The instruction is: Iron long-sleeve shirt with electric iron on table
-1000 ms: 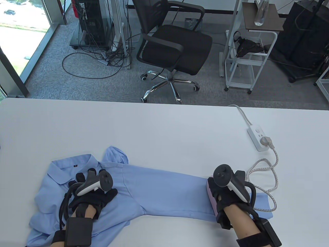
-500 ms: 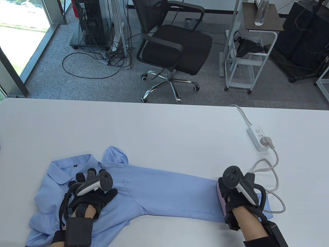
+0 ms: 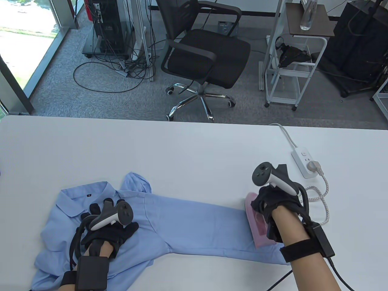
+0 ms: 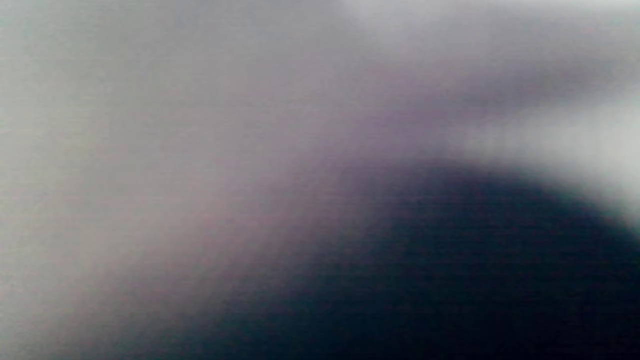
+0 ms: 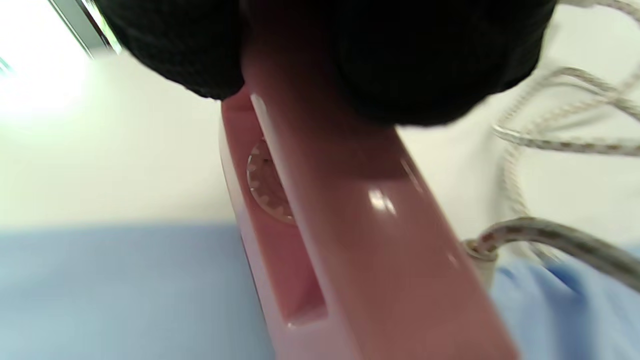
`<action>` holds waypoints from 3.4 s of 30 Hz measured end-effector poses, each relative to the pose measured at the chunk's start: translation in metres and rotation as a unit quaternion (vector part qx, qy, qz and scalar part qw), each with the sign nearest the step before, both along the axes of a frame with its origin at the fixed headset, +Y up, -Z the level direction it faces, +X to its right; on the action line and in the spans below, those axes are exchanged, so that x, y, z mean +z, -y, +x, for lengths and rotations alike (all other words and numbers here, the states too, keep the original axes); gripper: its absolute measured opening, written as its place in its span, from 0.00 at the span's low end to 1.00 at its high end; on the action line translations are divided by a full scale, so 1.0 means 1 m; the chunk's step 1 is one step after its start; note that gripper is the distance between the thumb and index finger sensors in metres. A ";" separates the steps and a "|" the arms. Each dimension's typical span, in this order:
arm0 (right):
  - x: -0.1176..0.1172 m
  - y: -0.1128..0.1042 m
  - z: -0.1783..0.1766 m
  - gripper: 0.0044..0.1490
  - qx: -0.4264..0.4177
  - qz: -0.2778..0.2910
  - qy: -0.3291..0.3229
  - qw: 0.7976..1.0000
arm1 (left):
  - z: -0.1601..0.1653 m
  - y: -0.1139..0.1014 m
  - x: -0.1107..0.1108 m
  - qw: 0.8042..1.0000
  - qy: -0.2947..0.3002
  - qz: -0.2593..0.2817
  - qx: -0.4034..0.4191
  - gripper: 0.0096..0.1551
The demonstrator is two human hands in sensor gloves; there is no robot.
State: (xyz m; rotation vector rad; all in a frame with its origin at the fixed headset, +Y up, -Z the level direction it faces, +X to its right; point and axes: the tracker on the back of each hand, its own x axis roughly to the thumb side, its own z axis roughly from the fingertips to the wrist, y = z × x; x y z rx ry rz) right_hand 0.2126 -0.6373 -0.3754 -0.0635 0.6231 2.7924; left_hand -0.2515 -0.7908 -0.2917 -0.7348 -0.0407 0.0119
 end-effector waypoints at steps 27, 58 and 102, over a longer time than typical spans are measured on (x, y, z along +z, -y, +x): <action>-0.063 0.075 0.055 0.45 -0.139 0.279 0.156 0.937 | 0.000 0.000 0.000 1.000 0.001 -0.001 0.000 0.62; 0.028 0.111 -0.212 0.49 0.035 0.092 -0.217 0.971 | -0.185 -0.034 0.017 0.958 -0.243 0.130 0.078 0.61; 0.136 0.056 0.061 0.52 0.092 0.152 -0.049 0.983 | -0.041 -0.058 -0.063 0.995 -0.037 0.093 -0.005 0.53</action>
